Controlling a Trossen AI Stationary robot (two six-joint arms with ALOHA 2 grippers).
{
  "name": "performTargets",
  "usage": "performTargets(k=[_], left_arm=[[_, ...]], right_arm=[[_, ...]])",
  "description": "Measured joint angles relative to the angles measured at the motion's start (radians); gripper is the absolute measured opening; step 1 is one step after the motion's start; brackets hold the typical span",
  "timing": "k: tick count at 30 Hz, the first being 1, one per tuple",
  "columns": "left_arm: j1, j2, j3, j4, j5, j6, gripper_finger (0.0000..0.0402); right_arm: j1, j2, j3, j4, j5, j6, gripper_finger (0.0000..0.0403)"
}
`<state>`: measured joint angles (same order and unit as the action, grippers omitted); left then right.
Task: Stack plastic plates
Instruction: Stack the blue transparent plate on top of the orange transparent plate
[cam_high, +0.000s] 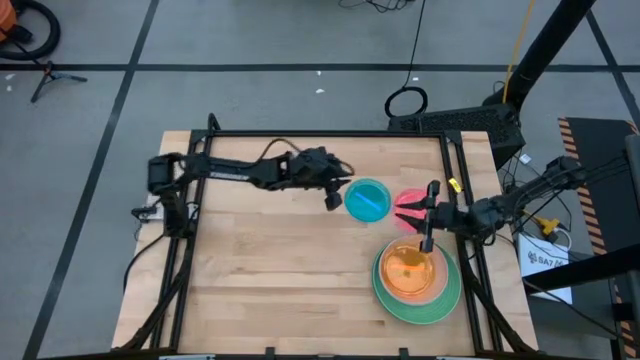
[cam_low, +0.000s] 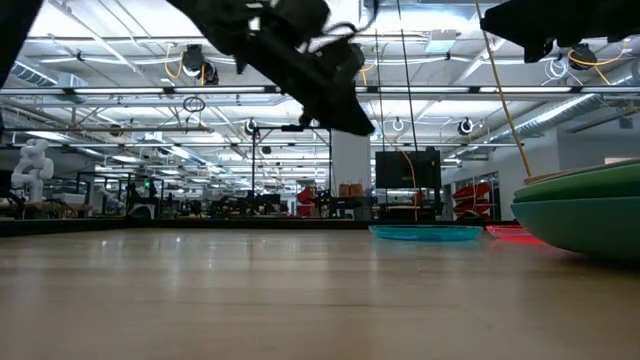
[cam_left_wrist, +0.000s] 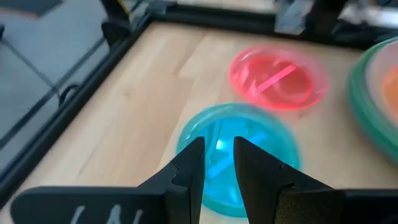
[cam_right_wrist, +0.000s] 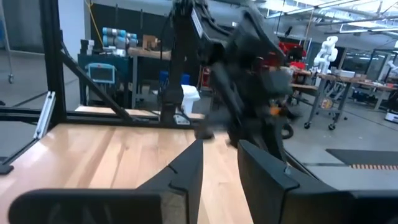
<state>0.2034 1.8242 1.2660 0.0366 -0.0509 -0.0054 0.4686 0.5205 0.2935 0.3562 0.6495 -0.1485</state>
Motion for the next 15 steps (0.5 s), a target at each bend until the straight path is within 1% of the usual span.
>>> performTargets(k=[4,8,11,15], left_arm=[[0.024,0.119,0.133,-0.114,0.000,0.000,0.0093],[0.041,0.226,0.241,-0.168,0.002,-0.001,0.0093],[0.046,0.281,0.284,-0.190,0.001,-0.001,0.0093],[0.045,0.316,0.299,-0.177,0.002,-0.020,0.0093]], right_arm=[[0.000,-0.021,0.000,-0.003,0.000,-0.020,0.0093],[0.000,-0.028,0.000,-0.003,0.000,-0.029,0.0093],[0.000,-0.028,0.000,-0.006,0.000,-0.029,0.0093],[0.000,-0.028,0.000,-0.011,0.001,-0.030,0.0093]])
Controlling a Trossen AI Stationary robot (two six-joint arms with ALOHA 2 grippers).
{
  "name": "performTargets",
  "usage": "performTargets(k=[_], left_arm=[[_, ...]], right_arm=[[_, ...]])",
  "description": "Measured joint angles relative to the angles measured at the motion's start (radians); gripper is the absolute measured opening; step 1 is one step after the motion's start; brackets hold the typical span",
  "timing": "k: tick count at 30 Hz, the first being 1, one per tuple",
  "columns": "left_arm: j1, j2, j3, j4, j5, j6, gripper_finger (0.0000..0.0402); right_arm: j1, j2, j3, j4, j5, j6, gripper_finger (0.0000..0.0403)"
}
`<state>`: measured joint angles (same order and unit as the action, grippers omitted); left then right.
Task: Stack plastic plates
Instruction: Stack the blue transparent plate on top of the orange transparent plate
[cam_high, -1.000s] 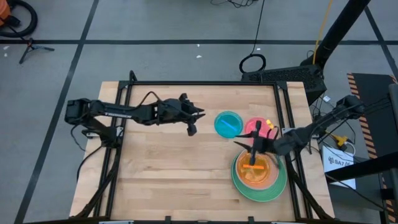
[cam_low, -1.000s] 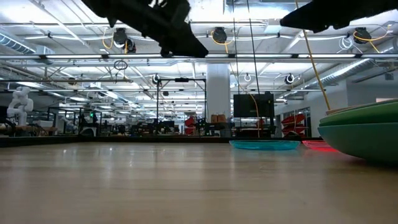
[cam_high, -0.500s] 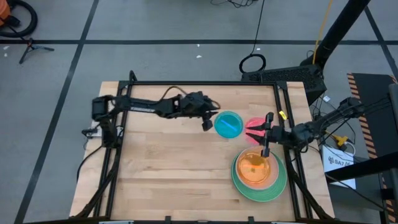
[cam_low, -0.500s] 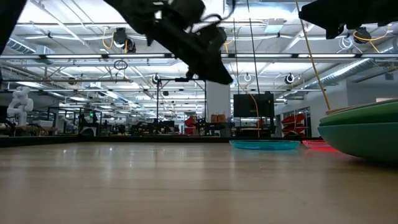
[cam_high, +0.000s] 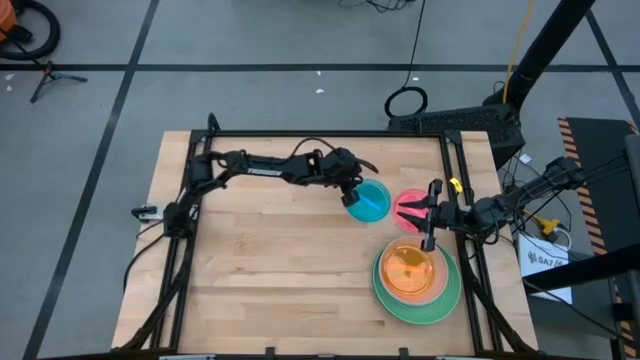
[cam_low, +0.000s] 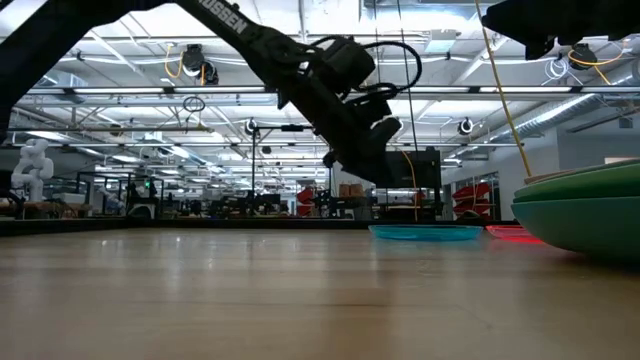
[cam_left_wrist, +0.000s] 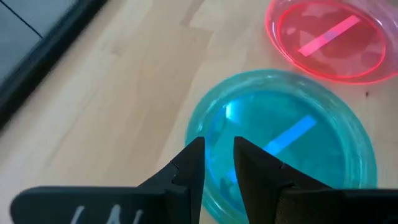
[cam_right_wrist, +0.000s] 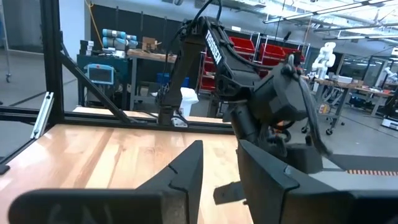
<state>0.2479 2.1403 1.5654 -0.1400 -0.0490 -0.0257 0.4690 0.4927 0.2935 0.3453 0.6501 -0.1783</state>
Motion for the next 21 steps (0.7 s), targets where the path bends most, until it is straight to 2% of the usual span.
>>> performTargets(k=[4,12,21], left_arm=[[0.001,0.026,0.000,0.012,0.001,-0.037,0.0093],[0.005,0.060,0.000,0.009,0.030,0.006,0.0093],[0.014,0.069,-0.001,-0.007,0.022,-0.015,0.0093]], right_arm=[[0.000,0.000,0.000,-0.014,0.001,-0.001,0.0093],[0.000,0.000,0.000,-0.022,0.001,0.000,0.0093],[0.000,0.000,0.000,-0.036,0.002,0.001,0.0093]])
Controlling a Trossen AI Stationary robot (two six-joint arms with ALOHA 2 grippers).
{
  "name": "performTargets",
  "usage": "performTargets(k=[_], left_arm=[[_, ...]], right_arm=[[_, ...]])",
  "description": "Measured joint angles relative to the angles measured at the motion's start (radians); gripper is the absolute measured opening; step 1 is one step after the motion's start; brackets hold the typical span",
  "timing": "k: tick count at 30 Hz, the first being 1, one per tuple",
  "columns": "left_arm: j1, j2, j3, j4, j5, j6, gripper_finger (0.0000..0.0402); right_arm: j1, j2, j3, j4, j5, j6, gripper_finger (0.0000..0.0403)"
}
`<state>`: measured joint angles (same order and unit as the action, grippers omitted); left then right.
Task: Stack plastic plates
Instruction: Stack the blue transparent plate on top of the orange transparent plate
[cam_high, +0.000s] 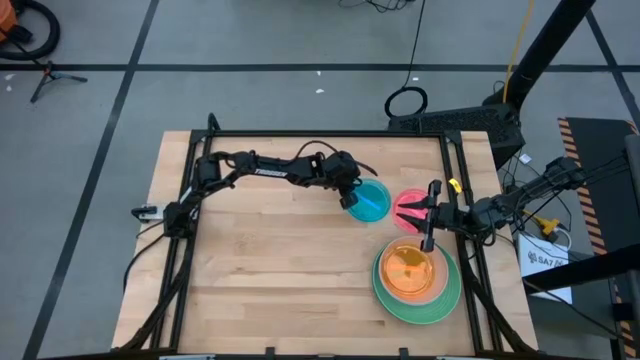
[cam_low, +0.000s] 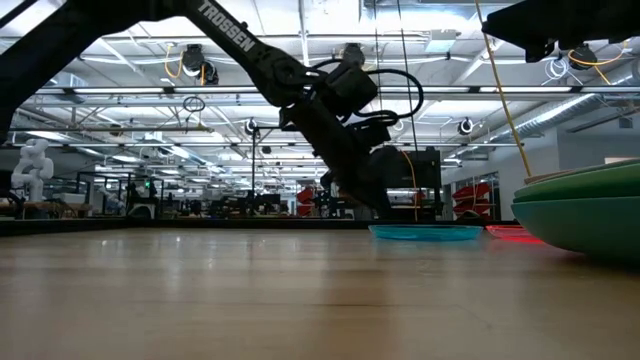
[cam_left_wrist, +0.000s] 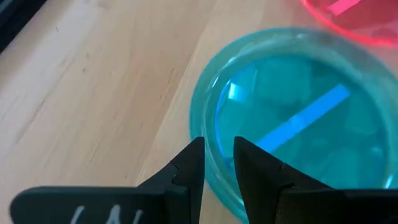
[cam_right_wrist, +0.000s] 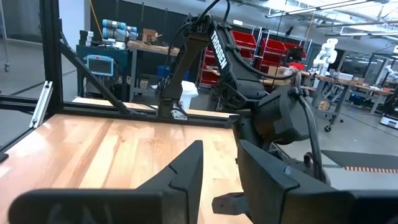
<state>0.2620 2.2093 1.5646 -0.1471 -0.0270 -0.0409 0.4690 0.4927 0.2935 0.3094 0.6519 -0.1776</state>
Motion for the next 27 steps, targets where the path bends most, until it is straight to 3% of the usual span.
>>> performTargets(k=[3,8,18,27], left_arm=[[0.001,-0.002,0.000,0.004,-0.008,-0.052,0.0093],[0.003,-0.002,0.000,0.000,-0.105,-0.119,0.0093],[0.003,-0.002,0.000,-0.041,-0.105,-0.249,0.0093],[-0.001,-0.002,0.000,-0.044,-0.104,-0.244,0.0093]], right_arm=[[0.000,0.000,0.000,-0.001,0.000,0.000,0.0093],[0.000,0.000,0.000,-0.001,0.000,-0.002,0.0093],[0.000,0.000,0.000,-0.001,0.000,-0.002,0.0093],[0.000,0.000,0.000,-0.001,0.000,-0.003,0.0093]])
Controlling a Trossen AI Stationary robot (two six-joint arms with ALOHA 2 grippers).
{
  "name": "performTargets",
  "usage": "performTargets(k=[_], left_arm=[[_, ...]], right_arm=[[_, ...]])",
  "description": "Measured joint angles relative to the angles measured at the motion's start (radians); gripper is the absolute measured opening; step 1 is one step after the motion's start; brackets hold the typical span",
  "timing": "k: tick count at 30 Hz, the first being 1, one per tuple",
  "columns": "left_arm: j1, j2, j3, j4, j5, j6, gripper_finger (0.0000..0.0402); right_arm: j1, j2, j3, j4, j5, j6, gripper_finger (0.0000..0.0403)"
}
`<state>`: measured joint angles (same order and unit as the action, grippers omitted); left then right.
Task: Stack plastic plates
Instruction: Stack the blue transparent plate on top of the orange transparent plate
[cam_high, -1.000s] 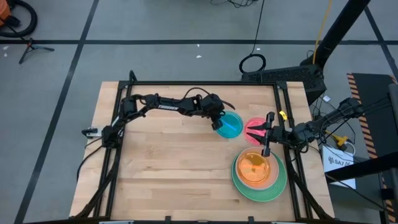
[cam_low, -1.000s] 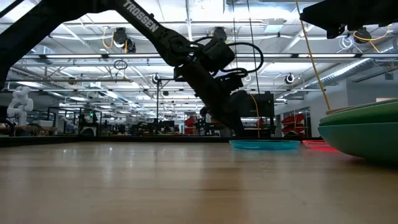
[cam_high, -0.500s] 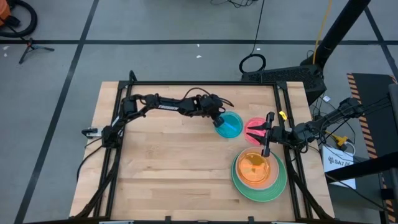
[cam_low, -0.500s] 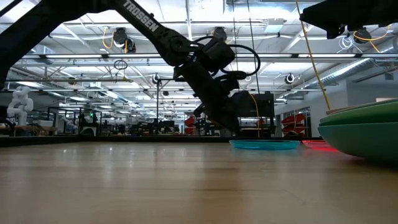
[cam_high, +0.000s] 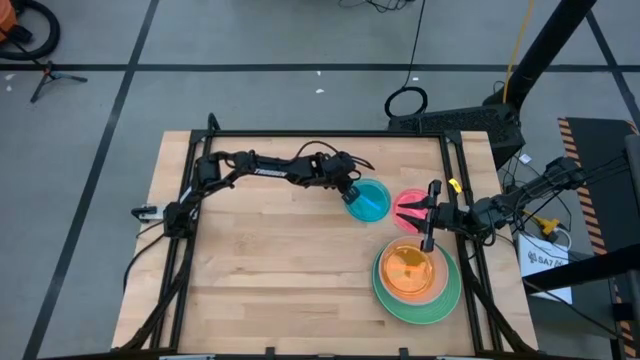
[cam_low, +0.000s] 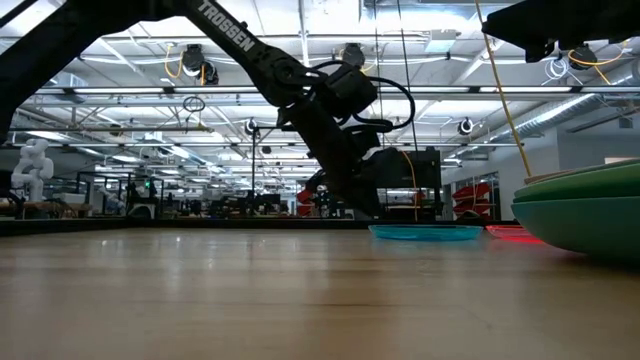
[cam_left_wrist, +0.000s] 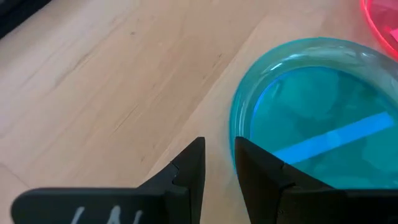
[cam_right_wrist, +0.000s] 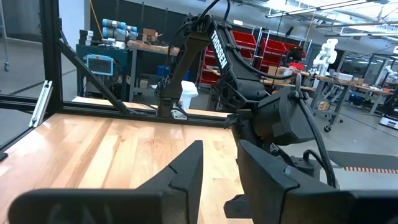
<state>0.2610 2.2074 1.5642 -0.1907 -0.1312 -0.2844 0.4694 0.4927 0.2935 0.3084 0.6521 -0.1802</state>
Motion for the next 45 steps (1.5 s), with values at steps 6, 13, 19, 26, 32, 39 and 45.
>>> performTargets(k=[6,13,19,26,32,39,45], left_arm=[[-0.012,-0.001,0.000,0.015,0.000,0.029,0.0090],[-0.010,-0.001,0.000,0.017,-0.001,-0.015,0.0009],[-0.004,-0.002,0.031,-0.022,-0.001,-0.035,0.0052],[0.012,0.007,0.035,-0.018,0.007,-0.031,0.0134],[0.014,0.010,0.036,-0.014,0.008,-0.083,0.0176],[-0.004,0.010,0.035,-0.078,0.051,-0.159,0.0179],[-0.003,0.010,0.035,-0.184,0.052,-0.193,0.0179]], right_arm=[[0.000,0.000,0.000,-0.001,0.000,0.000,0.0093],[0.000,0.000,0.000,-0.010,0.000,0.000,0.0093],[0.000,0.000,0.000,-0.015,0.000,0.000,0.0093],[0.000,0.000,0.000,-0.015,0.000,0.004,0.0093],[0.000,0.000,0.000,-0.016,0.000,0.009,0.0093],[0.000,0.000,0.000,-0.024,0.000,0.008,0.0093],[0.000,0.000,0.000,-0.024,0.000,0.008,0.0093]])
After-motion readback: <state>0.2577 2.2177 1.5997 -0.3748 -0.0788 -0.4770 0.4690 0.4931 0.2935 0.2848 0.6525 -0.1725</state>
